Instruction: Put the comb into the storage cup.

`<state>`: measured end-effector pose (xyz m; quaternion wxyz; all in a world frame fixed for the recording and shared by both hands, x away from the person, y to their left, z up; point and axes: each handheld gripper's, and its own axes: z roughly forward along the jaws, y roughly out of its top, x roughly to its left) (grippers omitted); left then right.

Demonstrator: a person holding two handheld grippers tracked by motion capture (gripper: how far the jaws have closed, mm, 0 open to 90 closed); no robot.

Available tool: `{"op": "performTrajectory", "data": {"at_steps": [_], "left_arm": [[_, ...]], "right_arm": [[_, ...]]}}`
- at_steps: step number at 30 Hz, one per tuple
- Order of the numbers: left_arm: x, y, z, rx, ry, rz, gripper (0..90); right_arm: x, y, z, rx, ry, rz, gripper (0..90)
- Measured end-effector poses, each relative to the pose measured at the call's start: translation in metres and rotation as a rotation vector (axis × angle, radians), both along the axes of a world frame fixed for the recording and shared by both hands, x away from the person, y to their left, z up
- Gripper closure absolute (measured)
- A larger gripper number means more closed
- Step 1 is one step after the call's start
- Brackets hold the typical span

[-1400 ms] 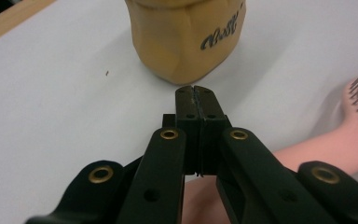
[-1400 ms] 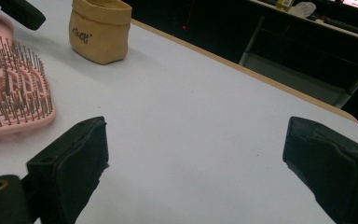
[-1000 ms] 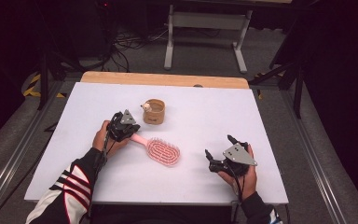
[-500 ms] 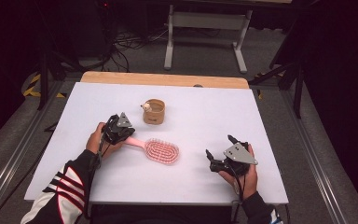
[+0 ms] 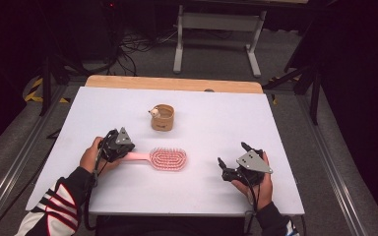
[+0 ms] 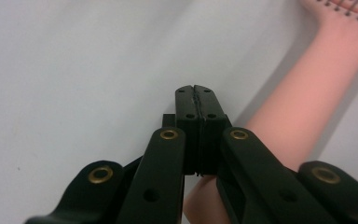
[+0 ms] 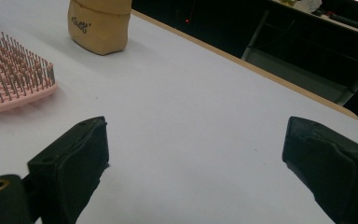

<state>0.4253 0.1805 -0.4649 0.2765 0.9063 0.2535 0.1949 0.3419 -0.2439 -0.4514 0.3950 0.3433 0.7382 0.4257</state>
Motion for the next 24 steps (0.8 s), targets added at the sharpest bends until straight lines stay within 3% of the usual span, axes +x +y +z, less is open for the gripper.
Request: {"op": "performTrajectory", "data": {"at_steps": [9, 17, 24], "left_arm": [[-0.034, 0.014, -0.001, 0.008, 0.004, -0.030, 89.9], [-0.057, 0.025, -0.002, -0.017, 0.014, -0.044, 89.9], [-0.075, 0.030, -0.002, -0.012, 0.020, -0.063, 89.3]], "right_arm": [[0.000, 0.000, 0.000, -0.002, 0.002, 0.003, 7.8], [0.001, 0.000, 0.000, -0.007, 0.004, 0.006, 7.8], [0.001, 0.001, 0.000, -0.009, 0.006, 0.010, 7.8]]}}
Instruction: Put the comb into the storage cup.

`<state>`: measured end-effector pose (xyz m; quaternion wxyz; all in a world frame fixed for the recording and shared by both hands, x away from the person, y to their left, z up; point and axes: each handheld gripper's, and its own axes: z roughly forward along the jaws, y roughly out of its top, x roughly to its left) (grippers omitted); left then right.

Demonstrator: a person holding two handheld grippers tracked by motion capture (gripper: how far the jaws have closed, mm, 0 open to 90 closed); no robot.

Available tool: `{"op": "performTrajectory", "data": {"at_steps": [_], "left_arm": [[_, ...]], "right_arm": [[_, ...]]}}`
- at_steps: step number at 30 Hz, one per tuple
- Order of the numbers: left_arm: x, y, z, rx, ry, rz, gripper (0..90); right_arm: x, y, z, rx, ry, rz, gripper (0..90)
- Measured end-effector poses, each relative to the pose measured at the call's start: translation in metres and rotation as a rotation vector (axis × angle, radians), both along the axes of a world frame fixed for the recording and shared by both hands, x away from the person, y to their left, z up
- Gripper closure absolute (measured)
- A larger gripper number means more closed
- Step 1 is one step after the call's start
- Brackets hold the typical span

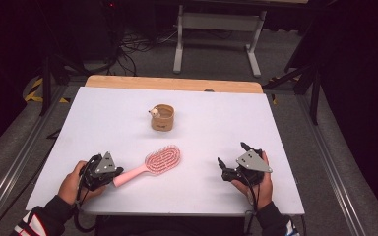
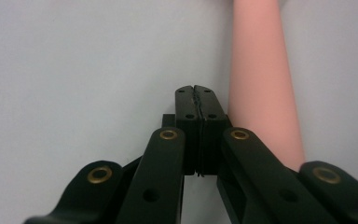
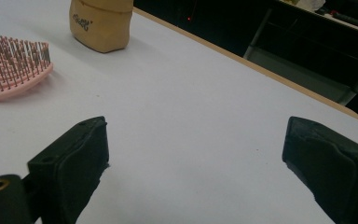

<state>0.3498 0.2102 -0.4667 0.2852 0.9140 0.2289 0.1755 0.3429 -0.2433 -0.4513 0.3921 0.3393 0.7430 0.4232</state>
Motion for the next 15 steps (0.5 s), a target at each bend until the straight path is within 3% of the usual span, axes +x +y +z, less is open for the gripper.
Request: {"op": "performTrajectory", "data": {"at_steps": [4, 15], "left_arm": [[-0.011, 0.001, -0.001, -0.008, 0.007, -0.006, 89.3], [-0.020, 0.004, 0.000, -0.023, 0.029, -0.020, 89.5]], "right_arm": [[0.000, 0.000, 0.000, -0.001, 0.002, 0.004, 7.8], [0.000, 0.001, 0.000, -0.003, 0.006, 0.008, 7.8]]}}
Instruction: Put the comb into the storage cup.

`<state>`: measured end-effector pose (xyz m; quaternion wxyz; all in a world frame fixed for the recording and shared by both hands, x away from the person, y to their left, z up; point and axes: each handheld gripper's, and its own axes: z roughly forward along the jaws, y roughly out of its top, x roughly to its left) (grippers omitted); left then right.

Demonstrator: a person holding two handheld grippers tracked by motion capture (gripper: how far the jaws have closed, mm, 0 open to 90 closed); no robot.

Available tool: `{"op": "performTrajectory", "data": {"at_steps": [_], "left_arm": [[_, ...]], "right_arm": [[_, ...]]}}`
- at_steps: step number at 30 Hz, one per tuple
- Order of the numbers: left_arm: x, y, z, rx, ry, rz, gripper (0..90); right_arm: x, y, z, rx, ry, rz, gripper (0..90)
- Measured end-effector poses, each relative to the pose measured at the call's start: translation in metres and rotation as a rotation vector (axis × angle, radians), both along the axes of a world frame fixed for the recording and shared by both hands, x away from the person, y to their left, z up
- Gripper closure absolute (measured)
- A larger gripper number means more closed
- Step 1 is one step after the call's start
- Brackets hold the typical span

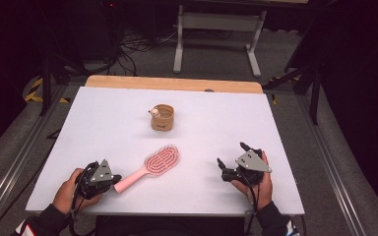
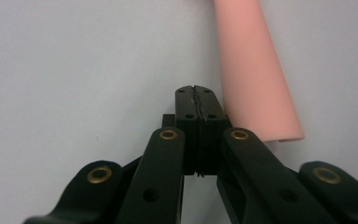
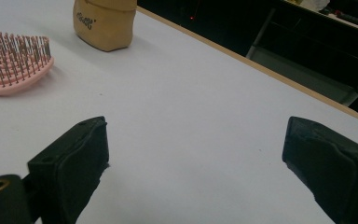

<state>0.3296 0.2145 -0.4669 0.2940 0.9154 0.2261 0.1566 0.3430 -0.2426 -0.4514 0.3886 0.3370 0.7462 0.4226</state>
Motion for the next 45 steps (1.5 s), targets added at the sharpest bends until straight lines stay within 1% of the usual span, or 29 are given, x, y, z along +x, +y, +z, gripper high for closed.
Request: {"op": "performTrajectory", "data": {"at_steps": [2, 4, 9, 11, 14, 16, 18, 20, 22, 26, 33, 40, 41, 42, 44, 45], "left_arm": [[-0.001, 0.001, 0.000, -0.007, 0.007, -0.002, 89.5], [-0.002, 0.002, 0.001, -0.004, 0.017, -0.005, 89.4], [-0.004, 0.003, 0.001, -0.009, 0.021, -0.008, 88.9], [-0.005, 0.004, 0.001, -0.004, 0.018, -0.006, 88.0], [-0.006, 0.004, 0.001, -0.008, 0.025, -0.009, 88.1], [-0.008, 0.004, 0.001, -0.003, 0.016, -0.014, 87.8], [-0.008, 0.004, 0.001, -0.005, 0.017, -0.015, 87.9], [-0.010, 0.003, 0.000, -0.006, 0.015, -0.027, 88.0], [-0.010, 0.002, 0.001, -0.001, 0.013, -0.027, 87.7], [-0.009, 0.003, 0.000, -0.016, 0.017, -0.025, 86.5], [-0.008, 0.007, 0.004, -0.022, 0.003, -0.015, 84.6], [-0.008, 0.012, 0.013, -0.052, -0.019, 0.003, 83.3], [-0.008, 0.013, 0.014, -0.066, -0.019, 0.005, 80.8], [-0.008, 0.013, 0.015, -0.079, -0.017, 0.006, 80.8], [-0.008, 0.013, 0.018, -0.088, -0.027, 0.010, 79.4], [-0.008, 0.013, 0.019, -0.100, -0.028, 0.012, 77.1]], "right_arm": [[0.000, 0.000, 0.000, -0.001, 0.000, -0.001, 7.8], [0.000, -0.001, 0.000, -0.002, 0.001, -0.001, 7.8], [0.000, -0.001, 0.000, -0.001, 0.001, -0.001, 7.8], [0.000, -0.001, 0.000, -0.004, 0.003, -0.001, 7.8], [0.000, 0.000, 0.000, -0.003, 0.002, 0.001, 7.8], [0.000, -0.001, 0.000, -0.005, 0.002, -0.001, 7.8], [0.001, -0.001, 0.000, -0.004, 0.003, -0.002, 7.7], [0.001, -0.001, 0.000, -0.006, 0.003, -0.002, 7.7], [0.001, -0.001, 0.000, -0.005, 0.003, -0.001, 7.8], [0.000, -0.001, 0.000, -0.006, 0.002, -0.001, 7.8], [0.001, -0.002, 0.000, -0.003, 0.001, -0.004, 7.8], [0.000, -0.002, 0.001, -0.002, -0.001, -0.006, 7.8], [0.001, -0.002, 0.001, -0.002, -0.002, -0.006, 7.8], [0.001, -0.002, 0.001, -0.002, -0.002, -0.006, 7.8], [0.001, -0.002, 0.001, -0.002, -0.002, -0.005, 7.8], [0.001, -0.001, 0.001, -0.003, -0.002, -0.005, 7.8]]}}
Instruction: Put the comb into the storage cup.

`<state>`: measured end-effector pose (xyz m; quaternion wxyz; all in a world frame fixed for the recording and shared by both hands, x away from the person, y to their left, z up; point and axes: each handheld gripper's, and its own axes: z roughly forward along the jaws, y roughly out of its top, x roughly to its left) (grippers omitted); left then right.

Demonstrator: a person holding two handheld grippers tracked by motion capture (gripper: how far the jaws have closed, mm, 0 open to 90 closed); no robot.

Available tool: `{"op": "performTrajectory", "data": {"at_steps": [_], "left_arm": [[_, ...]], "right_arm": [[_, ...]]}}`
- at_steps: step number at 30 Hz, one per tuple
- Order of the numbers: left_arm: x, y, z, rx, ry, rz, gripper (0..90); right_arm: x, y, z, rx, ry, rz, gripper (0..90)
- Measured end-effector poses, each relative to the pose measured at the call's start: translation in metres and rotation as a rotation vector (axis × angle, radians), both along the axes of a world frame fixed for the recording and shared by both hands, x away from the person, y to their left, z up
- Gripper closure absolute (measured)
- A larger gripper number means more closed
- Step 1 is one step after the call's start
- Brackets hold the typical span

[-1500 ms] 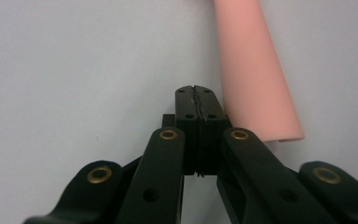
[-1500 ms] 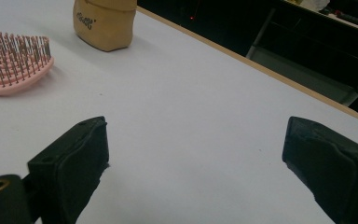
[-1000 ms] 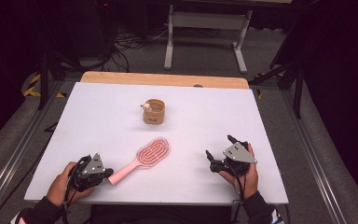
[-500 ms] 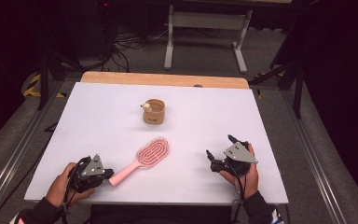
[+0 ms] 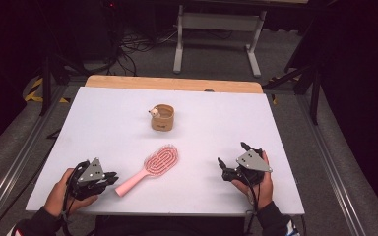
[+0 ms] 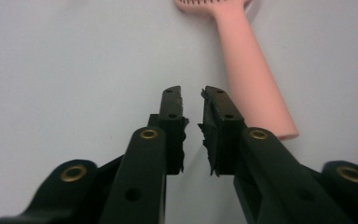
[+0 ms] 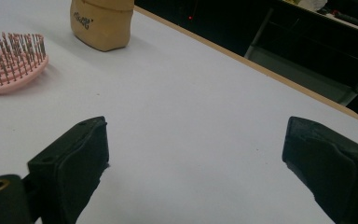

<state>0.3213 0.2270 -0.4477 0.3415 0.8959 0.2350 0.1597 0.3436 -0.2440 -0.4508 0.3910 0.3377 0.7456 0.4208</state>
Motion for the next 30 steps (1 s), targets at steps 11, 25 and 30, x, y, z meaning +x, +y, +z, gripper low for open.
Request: {"op": "performTrajectory", "data": {"at_steps": [11, 25, 30], "left_arm": [[0.008, -0.016, 0.009, -0.071, 0.036, 0.054, 22.1], [0.036, -0.064, -0.005, 0.075, 0.146, 0.125, 10.6], [0.044, -0.079, -0.010, 0.107, 0.165, 0.121, 18.8]], "right_arm": [[0.000, 0.002, 0.000, -0.009, 0.005, 0.004, 7.8], [0.001, 0.003, -0.002, -0.022, 0.013, 0.000, 7.8], [0.001, 0.002, -0.002, -0.027, 0.014, -0.002, 7.8]]}}
